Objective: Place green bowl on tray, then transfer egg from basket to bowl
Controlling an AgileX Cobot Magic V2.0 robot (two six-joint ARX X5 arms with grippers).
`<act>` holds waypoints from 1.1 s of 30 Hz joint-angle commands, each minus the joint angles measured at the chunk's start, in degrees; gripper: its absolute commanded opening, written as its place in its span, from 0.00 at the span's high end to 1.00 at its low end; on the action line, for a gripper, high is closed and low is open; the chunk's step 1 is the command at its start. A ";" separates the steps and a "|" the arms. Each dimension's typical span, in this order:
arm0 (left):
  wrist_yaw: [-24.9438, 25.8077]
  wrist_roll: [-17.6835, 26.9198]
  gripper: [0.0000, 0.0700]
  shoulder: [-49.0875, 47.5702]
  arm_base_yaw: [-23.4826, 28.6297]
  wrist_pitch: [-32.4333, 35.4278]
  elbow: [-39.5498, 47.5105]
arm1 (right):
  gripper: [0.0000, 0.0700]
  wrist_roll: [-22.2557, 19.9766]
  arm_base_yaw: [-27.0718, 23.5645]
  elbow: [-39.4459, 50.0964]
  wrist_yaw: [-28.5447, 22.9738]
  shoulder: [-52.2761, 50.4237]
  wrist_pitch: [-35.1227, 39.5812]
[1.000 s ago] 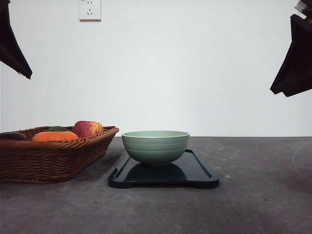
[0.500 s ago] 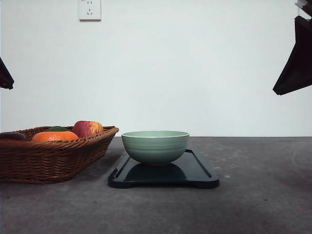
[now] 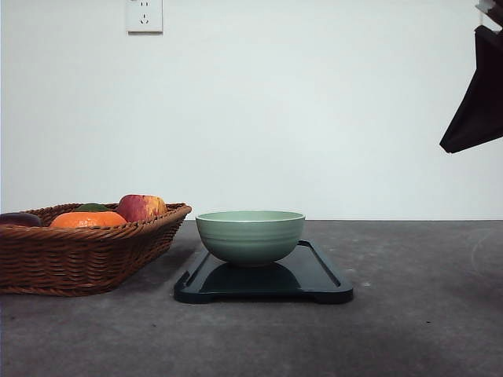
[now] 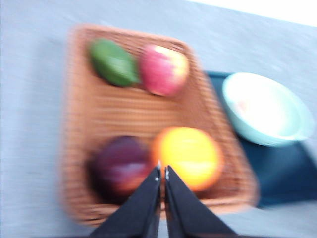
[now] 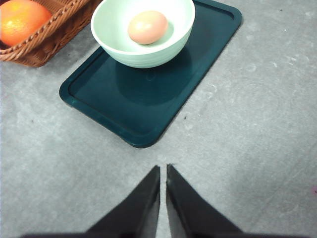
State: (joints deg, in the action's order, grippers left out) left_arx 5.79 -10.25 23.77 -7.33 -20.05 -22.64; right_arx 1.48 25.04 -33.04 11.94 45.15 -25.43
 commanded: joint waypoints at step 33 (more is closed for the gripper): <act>-0.44 3.77 1.00 -23.52 9.72 9.83 21.89 | 0.98 -0.04 0.33 -0.20 0.06 0.35 1.47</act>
State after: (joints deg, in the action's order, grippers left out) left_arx 5.41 -6.97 0.32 2.37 -10.07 -1.87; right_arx 1.48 25.04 -33.04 11.94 45.12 -24.57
